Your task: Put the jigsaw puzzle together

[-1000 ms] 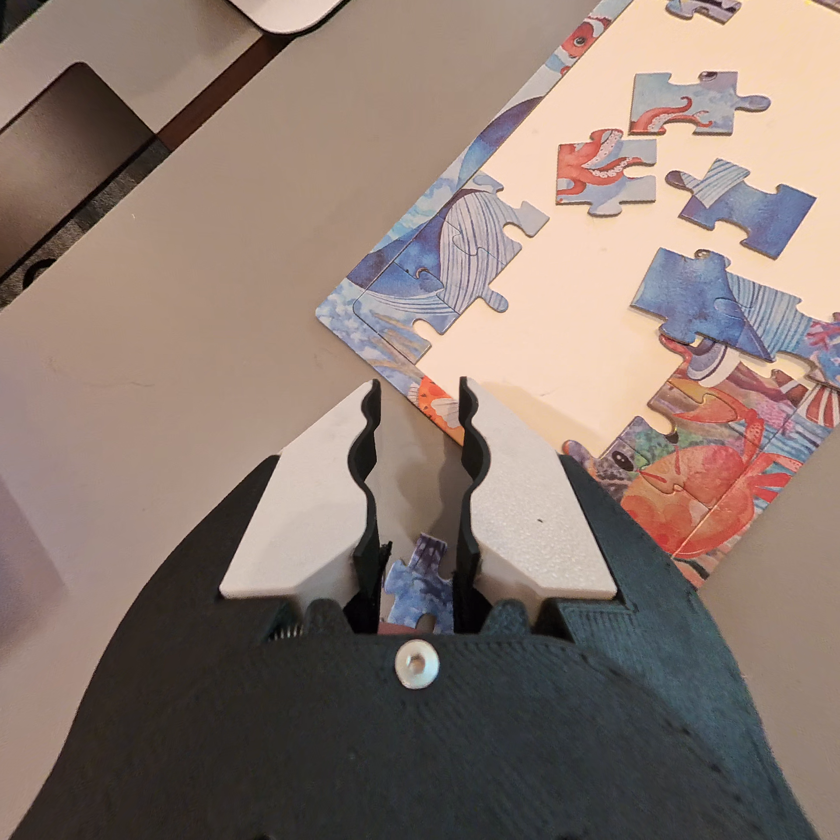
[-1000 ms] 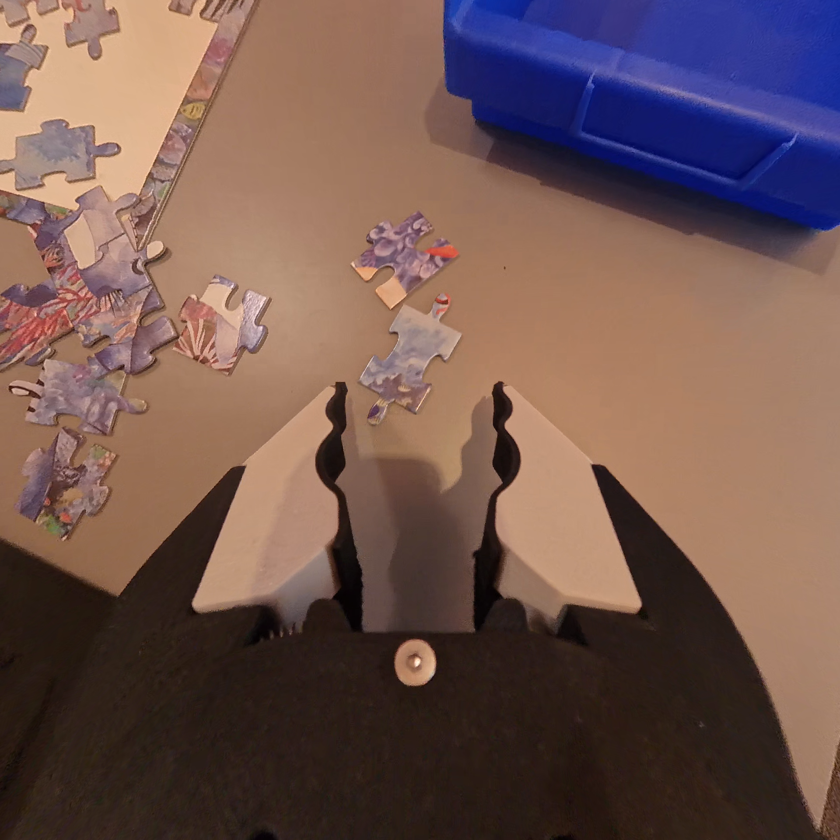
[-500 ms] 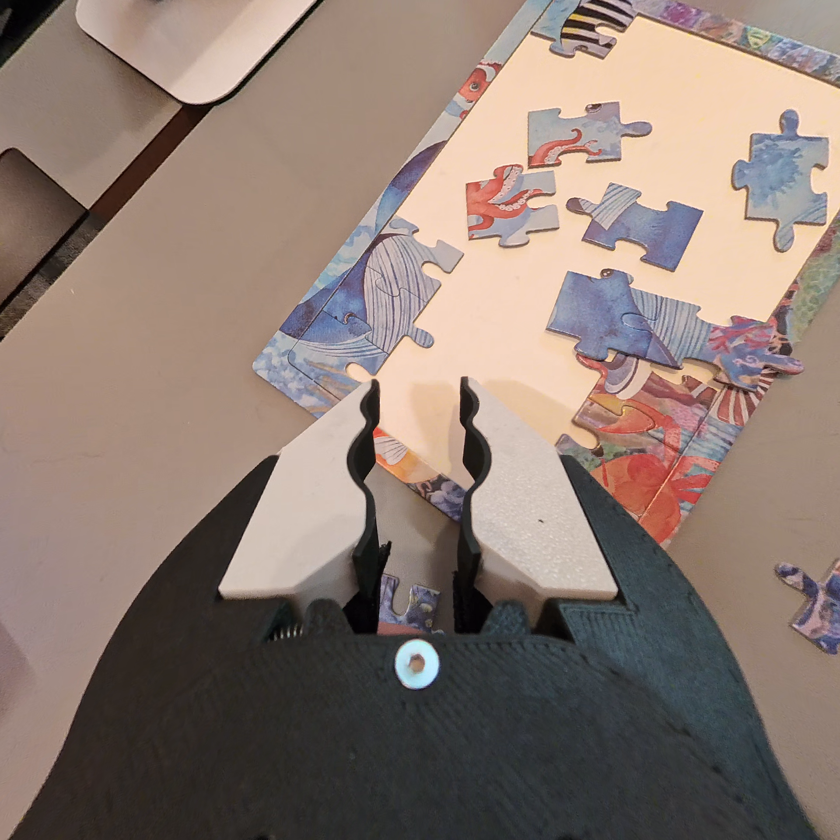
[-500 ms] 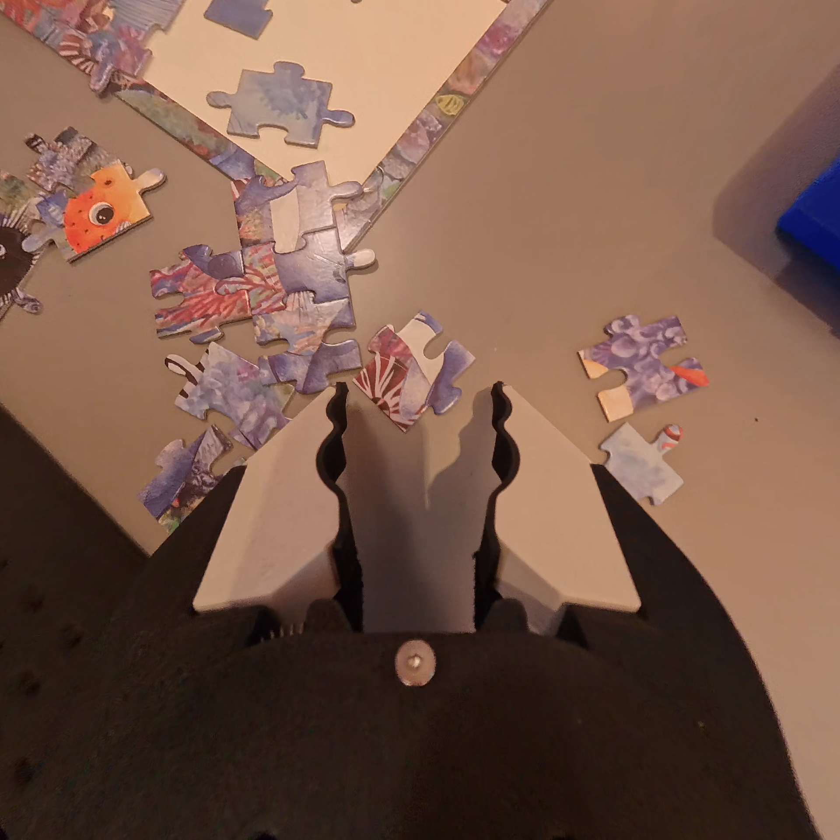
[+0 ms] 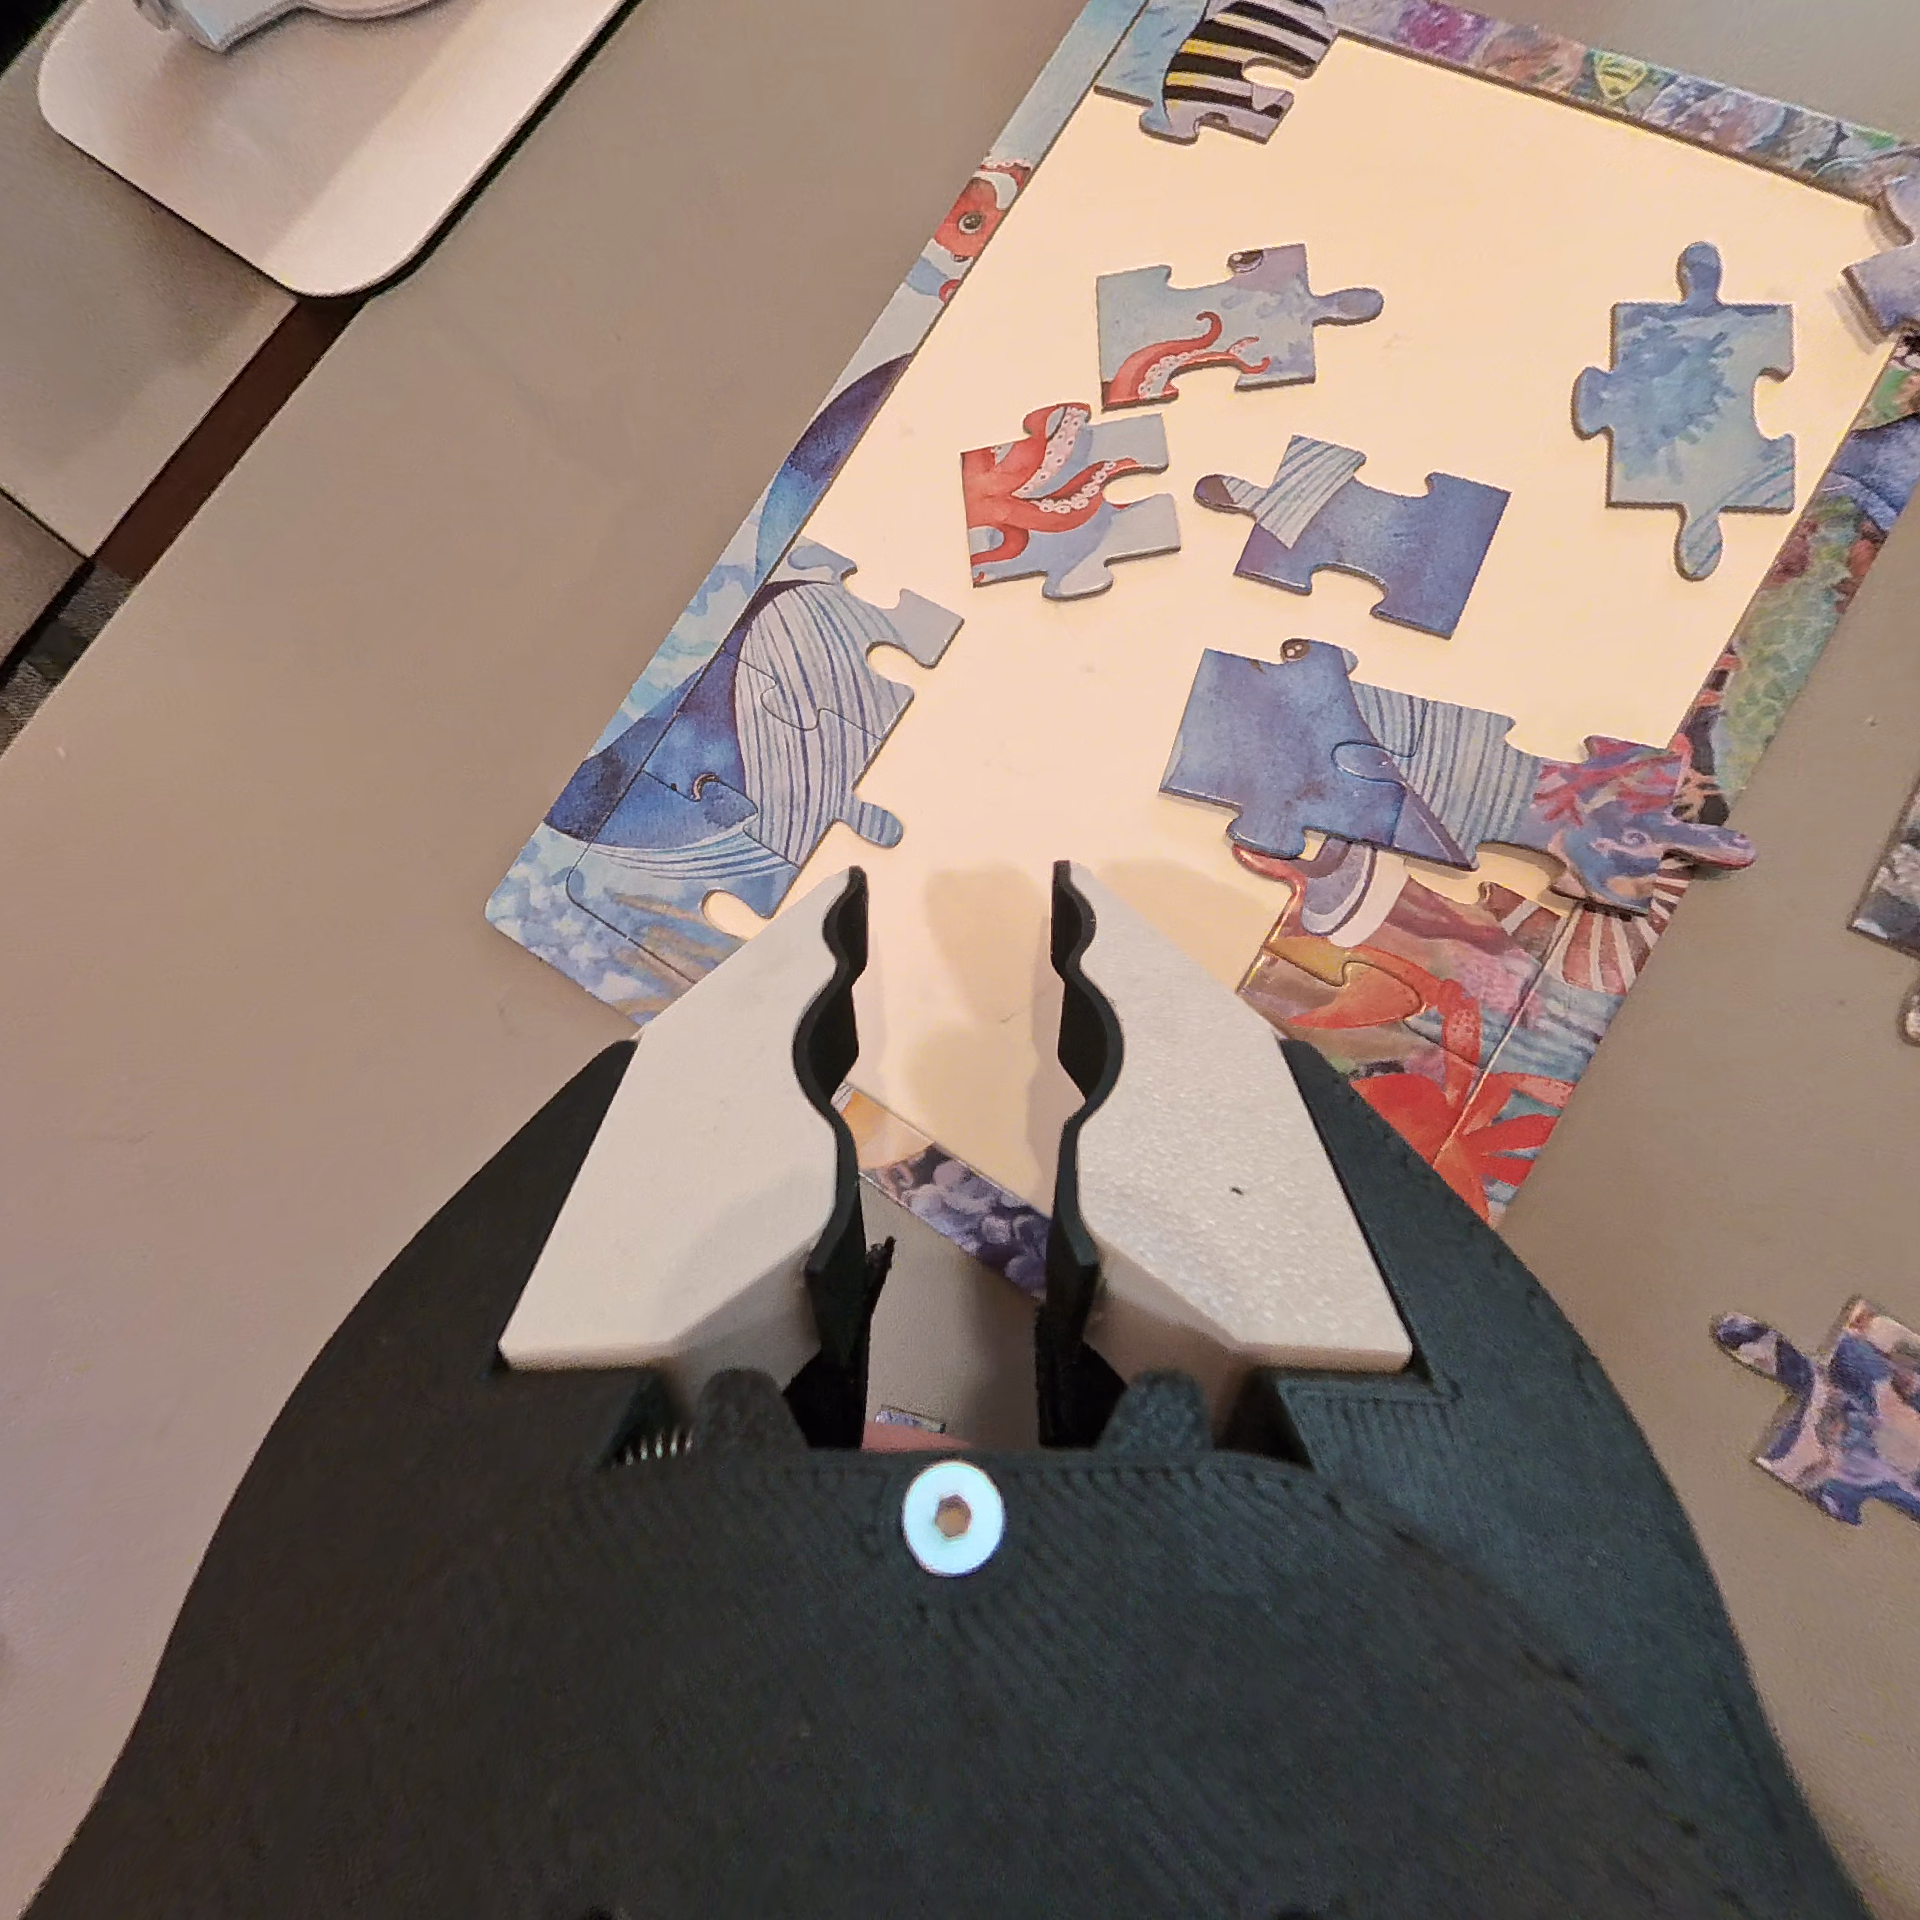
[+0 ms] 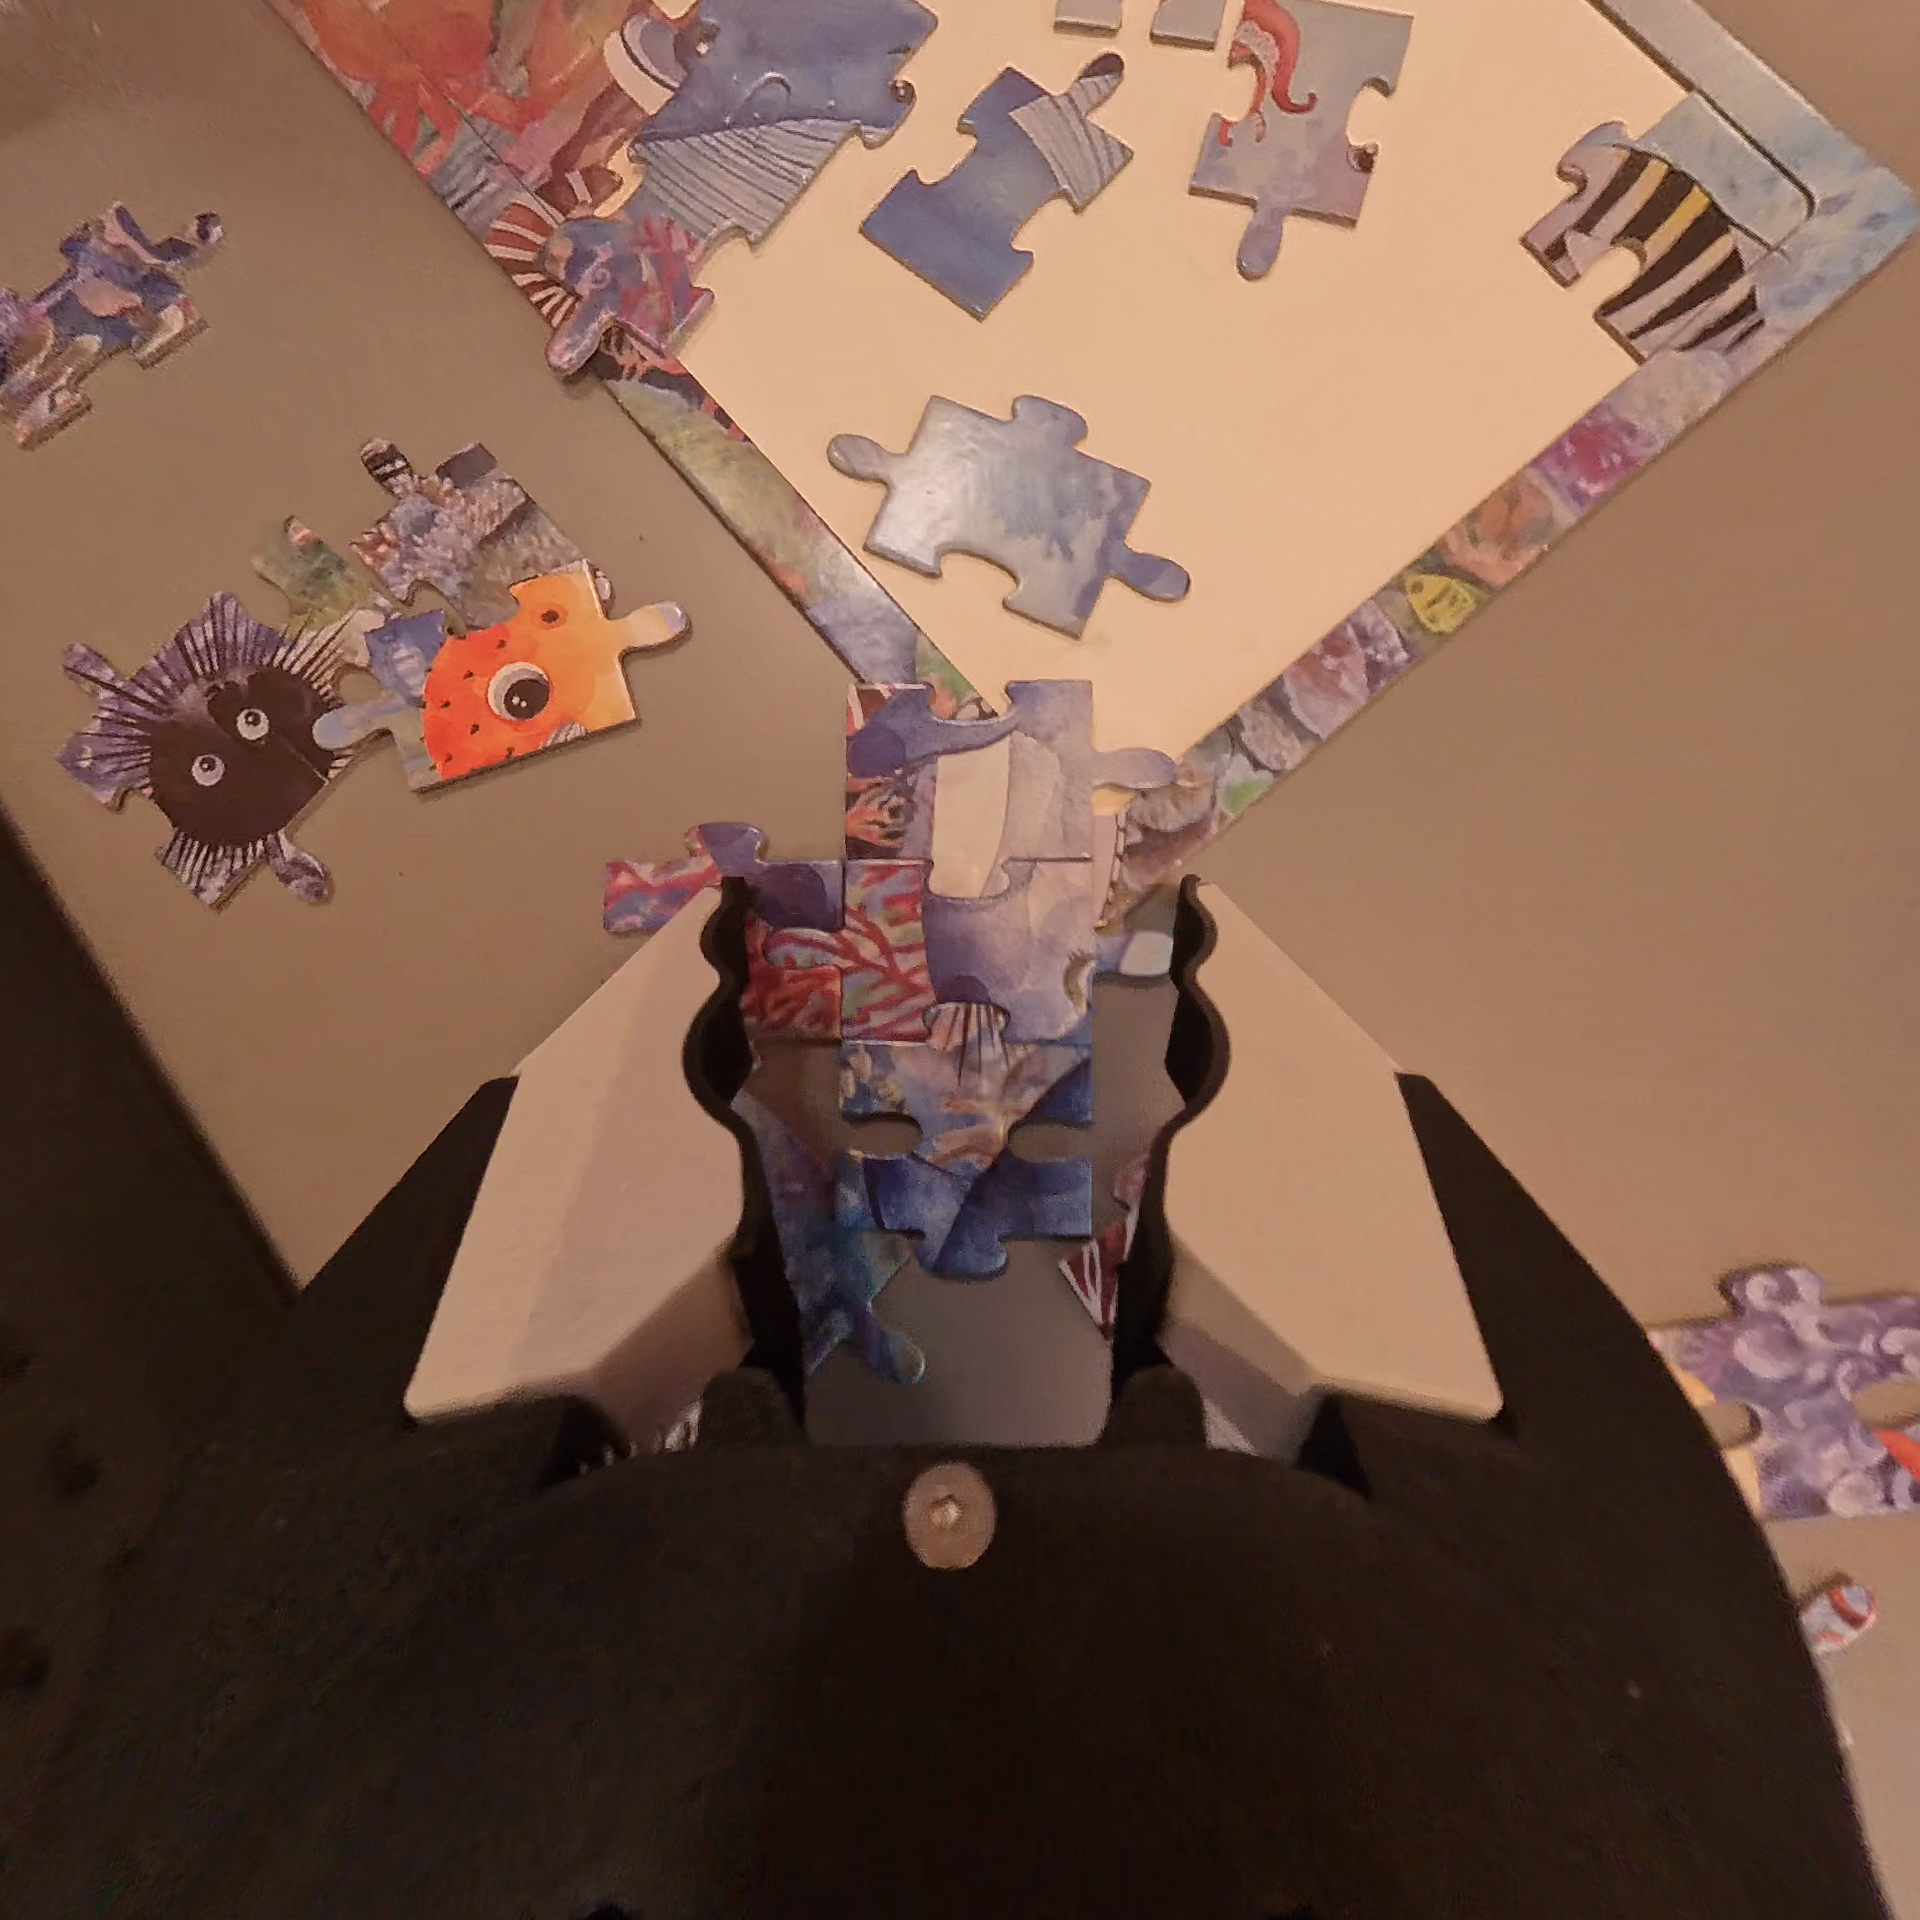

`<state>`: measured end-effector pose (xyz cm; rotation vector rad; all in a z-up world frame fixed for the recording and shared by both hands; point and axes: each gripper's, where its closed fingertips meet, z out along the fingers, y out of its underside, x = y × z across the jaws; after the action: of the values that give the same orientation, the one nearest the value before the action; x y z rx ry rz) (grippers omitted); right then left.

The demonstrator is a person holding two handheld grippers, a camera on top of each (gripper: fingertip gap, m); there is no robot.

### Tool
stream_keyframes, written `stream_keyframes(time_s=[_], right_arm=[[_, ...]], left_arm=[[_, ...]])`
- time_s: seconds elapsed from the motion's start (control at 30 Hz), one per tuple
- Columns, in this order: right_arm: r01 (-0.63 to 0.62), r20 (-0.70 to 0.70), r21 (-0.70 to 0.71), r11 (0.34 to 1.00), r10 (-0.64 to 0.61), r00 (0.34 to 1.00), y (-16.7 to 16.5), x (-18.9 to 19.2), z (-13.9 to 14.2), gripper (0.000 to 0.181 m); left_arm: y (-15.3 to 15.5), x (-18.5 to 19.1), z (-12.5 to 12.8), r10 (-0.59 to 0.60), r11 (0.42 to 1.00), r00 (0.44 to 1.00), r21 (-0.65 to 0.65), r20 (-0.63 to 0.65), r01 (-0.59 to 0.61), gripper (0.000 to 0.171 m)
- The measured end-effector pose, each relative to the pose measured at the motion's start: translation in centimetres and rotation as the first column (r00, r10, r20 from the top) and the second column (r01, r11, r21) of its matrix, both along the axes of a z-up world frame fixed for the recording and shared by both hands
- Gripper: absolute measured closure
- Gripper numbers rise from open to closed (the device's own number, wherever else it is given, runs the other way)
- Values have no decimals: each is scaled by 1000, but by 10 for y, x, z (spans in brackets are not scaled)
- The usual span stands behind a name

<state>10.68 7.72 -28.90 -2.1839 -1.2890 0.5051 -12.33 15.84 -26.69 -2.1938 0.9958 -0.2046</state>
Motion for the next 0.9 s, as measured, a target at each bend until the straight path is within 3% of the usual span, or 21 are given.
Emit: stream_keyframes(time_s=[0.23, 0.6, 0.9], right_arm=[[-46, 28, 64, 997, 44, 999, 5, -16, 5, 117], [-165, 34, 106, 981, 162, 986, 30, -54, 23, 111], [-344, -42, -63, 937, 342, 939, 55, -72, 20, 131]], left_arm=[[-1, 7, -1, -18, 1000, 1000, 1, -3, 18, 138], [-12, 41, -7, -126, 992, 992, -2, -25, 126, 138], [-10, 35, -9, -111, 994, 994, -3, -22, 111, 138]])
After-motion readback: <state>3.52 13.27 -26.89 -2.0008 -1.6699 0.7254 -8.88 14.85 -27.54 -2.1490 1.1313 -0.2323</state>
